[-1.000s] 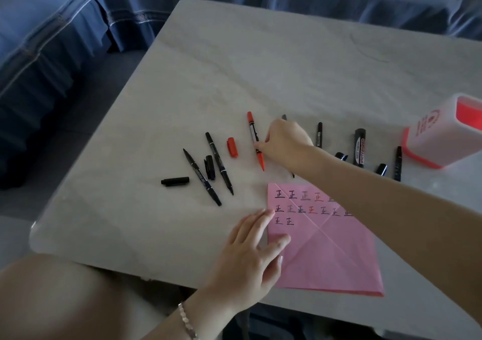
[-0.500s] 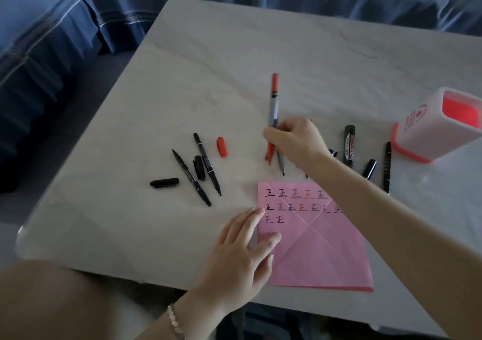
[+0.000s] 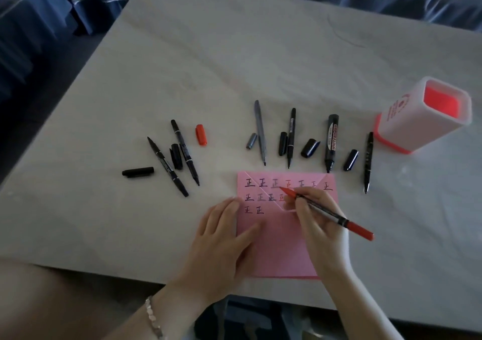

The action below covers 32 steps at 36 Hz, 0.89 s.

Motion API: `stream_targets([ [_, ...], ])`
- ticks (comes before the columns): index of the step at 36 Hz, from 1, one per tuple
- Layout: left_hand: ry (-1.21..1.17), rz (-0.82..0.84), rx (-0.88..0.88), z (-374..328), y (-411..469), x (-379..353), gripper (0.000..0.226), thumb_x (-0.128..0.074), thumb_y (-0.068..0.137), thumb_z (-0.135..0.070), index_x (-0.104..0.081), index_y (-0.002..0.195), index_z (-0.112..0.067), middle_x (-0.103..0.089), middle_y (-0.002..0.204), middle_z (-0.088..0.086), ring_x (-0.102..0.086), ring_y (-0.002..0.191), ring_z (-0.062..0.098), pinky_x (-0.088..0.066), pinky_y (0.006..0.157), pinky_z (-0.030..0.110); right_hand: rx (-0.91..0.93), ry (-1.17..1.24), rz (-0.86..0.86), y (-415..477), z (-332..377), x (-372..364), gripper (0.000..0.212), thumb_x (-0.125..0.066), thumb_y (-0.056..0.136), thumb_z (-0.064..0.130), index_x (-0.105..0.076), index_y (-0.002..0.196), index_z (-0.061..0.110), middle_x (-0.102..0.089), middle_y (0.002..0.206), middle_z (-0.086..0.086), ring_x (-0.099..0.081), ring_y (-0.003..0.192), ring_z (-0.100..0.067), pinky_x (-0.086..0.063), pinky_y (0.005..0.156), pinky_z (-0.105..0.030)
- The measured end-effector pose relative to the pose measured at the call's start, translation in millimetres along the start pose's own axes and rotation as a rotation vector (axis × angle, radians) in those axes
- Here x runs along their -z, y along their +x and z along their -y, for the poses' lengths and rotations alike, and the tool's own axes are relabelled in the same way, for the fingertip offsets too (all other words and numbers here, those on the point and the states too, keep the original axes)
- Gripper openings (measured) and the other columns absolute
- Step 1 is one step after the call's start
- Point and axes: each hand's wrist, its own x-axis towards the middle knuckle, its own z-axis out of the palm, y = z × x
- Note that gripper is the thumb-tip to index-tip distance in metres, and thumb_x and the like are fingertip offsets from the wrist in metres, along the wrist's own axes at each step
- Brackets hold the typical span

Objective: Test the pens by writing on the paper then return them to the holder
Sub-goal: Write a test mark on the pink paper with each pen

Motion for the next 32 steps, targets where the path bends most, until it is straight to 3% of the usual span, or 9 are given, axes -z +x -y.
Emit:
stream_targets([
  [6, 0.006, 0.054, 0.031, -1, 0, 0, 0.046, -0.019, 0.094, -0.049, -0.043, 0.13, -0.036, -0.04, 0.14, 0.021, -0.027, 0.133, 0.034, -0.024, 0.107, 0.047, 0.003, -0.178, -0.175, 3, -9, -13, 0.015, -0.07, 0.077, 0.013, -0.063, 0.064, 0.011, -0.067, 0.059, 0.009, -0.06, 0.053, -0.002, -0.043, 0.053, -0.008],
  [8, 0.005, 0.063, 0.033, -1, 1, 1, 0.044, -0.026, 0.092, -0.049, -0.043, 0.131, -0.036, -0.039, 0.141, 0.021, -0.028, 0.134, 0.035, -0.024, 0.105, 0.049, -0.007, -0.216, -0.238, 4, -12, -17, 0.024, -0.071, 0.076, 0.014, -0.06, 0.058, 0.005, -0.062, 0.049, 0.012, -0.055, 0.046, -0.001, -0.039, 0.047, -0.006],
  [12, -0.04, 0.06, 0.039, -1, 1, 1, 0.044, -0.038, 0.086, -0.042, -0.046, 0.129, -0.035, -0.038, 0.142, 0.02, -0.026, 0.135, 0.035, -0.026, 0.108, 0.046, 0.022, -0.287, -0.306, 5, -18, -19, 0.032, -0.068, 0.078, 0.007, -0.051, 0.053, -0.003, -0.05, 0.041, 0.001, -0.045, 0.044, -0.007, -0.034, 0.043, -0.009],
  [17, -0.05, 0.056, 0.038, -2, 1, 2, 0.044, -0.039, 0.085, -0.041, -0.048, 0.128, -0.035, -0.039, 0.141, 0.021, -0.024, 0.134, 0.035, -0.022, 0.107, 0.046, 0.04, -0.312, -0.288, 3, -19, -19, 0.032, -0.067, 0.079, 0.007, -0.05, 0.054, -0.005, -0.052, 0.049, -0.02, -0.042, 0.046, -0.01, -0.034, 0.045, -0.015],
  [23, -0.064, 0.054, 0.042, -1, 2, 1, 0.044, -0.04, 0.084, -0.04, -0.049, 0.127, -0.034, -0.039, 0.141, 0.021, -0.024, 0.134, 0.034, -0.023, 0.108, 0.044, 0.044, -0.325, -0.239, 5, -21, -21, 0.035, -0.067, 0.079, 0.008, -0.047, 0.05, 0.012, -0.051, 0.047, -0.006, -0.047, 0.048, -0.009, -0.035, 0.045, -0.011],
  [28, -0.064, 0.054, 0.043, -2, 2, 2, 0.044, -0.04, 0.084, -0.04, -0.05, 0.127, -0.034, -0.04, 0.14, 0.022, -0.025, 0.134, 0.034, -0.022, 0.105, 0.047, 0.056, -0.333, -0.229, 5, -21, -20, 0.032, -0.067, 0.079, 0.008, -0.05, 0.052, 0.004, -0.052, 0.048, -0.015, -0.047, 0.049, -0.011, -0.035, 0.045, -0.011],
  [32, -0.073, 0.05, 0.044, -2, 2, 2, 0.044, -0.04, 0.085, -0.04, -0.047, 0.128, -0.035, -0.039, 0.141, 0.022, -0.025, 0.134, 0.034, -0.023, 0.106, 0.046, 0.071, -0.344, -0.225, 5, -22, -19, 0.032, -0.067, 0.079, 0.007, -0.05, 0.052, 0.006, -0.049, 0.047, -0.006, -0.045, 0.047, -0.008, -0.035, 0.045, -0.013],
])
